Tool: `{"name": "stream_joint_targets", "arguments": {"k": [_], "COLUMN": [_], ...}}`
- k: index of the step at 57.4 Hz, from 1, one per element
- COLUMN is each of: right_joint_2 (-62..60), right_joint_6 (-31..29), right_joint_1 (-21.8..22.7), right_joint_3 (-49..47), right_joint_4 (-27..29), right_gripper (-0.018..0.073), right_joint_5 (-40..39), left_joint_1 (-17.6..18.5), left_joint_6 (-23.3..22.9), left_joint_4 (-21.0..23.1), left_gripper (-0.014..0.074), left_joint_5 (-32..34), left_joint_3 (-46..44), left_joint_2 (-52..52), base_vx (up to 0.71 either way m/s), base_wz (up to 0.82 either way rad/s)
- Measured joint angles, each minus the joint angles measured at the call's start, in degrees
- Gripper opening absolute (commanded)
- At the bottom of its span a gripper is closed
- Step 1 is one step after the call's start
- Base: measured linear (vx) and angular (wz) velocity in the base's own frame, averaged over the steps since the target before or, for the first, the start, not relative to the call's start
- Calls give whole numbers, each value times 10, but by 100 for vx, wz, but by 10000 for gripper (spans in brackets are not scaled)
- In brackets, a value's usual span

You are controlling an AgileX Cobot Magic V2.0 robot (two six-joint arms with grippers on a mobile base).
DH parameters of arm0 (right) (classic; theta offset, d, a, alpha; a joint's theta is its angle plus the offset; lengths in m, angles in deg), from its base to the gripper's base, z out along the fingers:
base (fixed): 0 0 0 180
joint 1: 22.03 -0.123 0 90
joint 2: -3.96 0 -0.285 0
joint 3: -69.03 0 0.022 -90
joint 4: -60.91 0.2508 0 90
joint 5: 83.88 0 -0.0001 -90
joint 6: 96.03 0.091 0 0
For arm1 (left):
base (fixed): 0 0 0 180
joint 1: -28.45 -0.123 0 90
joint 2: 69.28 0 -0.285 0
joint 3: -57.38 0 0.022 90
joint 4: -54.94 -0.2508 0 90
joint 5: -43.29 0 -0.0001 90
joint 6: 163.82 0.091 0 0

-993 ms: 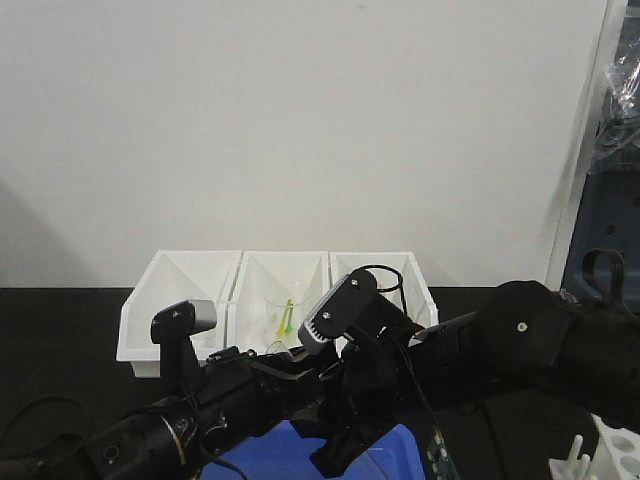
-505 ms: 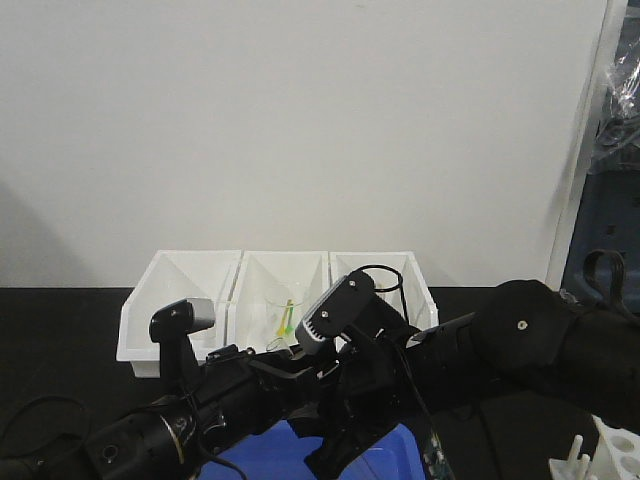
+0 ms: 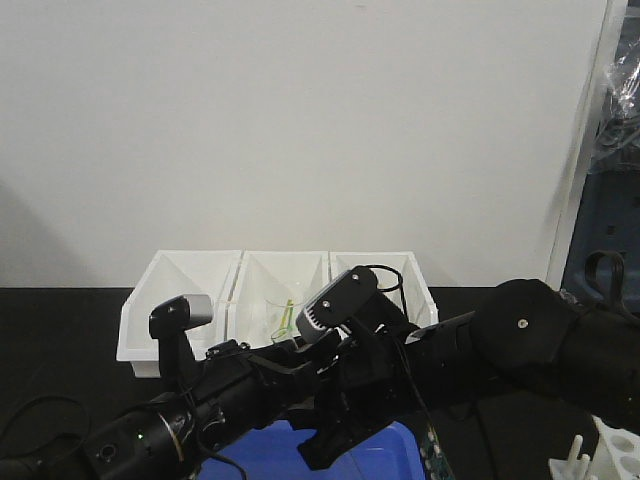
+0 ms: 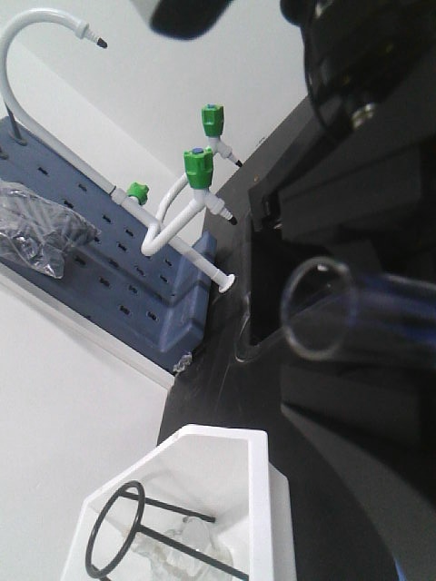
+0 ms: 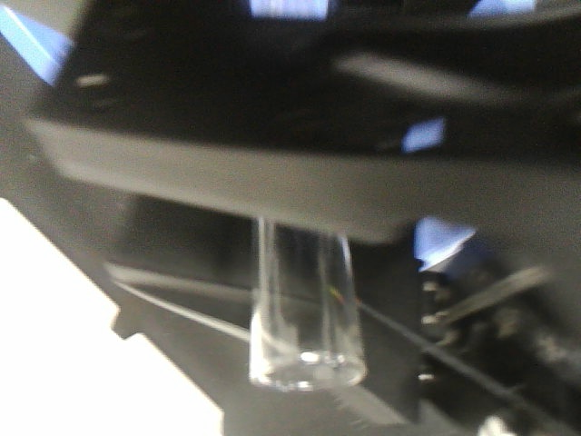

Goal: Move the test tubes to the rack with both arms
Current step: 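Grasp the test tube with the right gripper, then open the left gripper, then move the test tube with the right gripper above a white rack hole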

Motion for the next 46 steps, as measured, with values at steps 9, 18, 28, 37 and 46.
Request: {"name": "stream_joint_targets", "arguments": {"k": [9,18,28,37,46], "right_joint_2": [0,0,0,-8,-77], "right_joint_6": [3,15,59,66,67], "right_joint_1": [0,11,60,120,180], "right_joint_3": [0,0,0,0,26], "right_joint_4": [0,-5,-39,-47,-30], "right_gripper": [-11,-11,-11,-9,-9], "right_joint_5": [-25,-35,-36,-44,-68], "left_joint_1": [0,-9,-30,-48,-53], "left_joint_6": [0,0,0,0,0], "left_joint_4": [-1,-4,-4,-4,-6], "left_gripper": [509,509,509,509,509], "left_joint_5": [4,7,7,8,-10], "left_joint_3": [0,0,0,0,0], "left_joint_2": [0,0,-7,-18,-18], "base_vx": [0,0,0,0,0], "base_wz": [0,0,0,0,0]}}
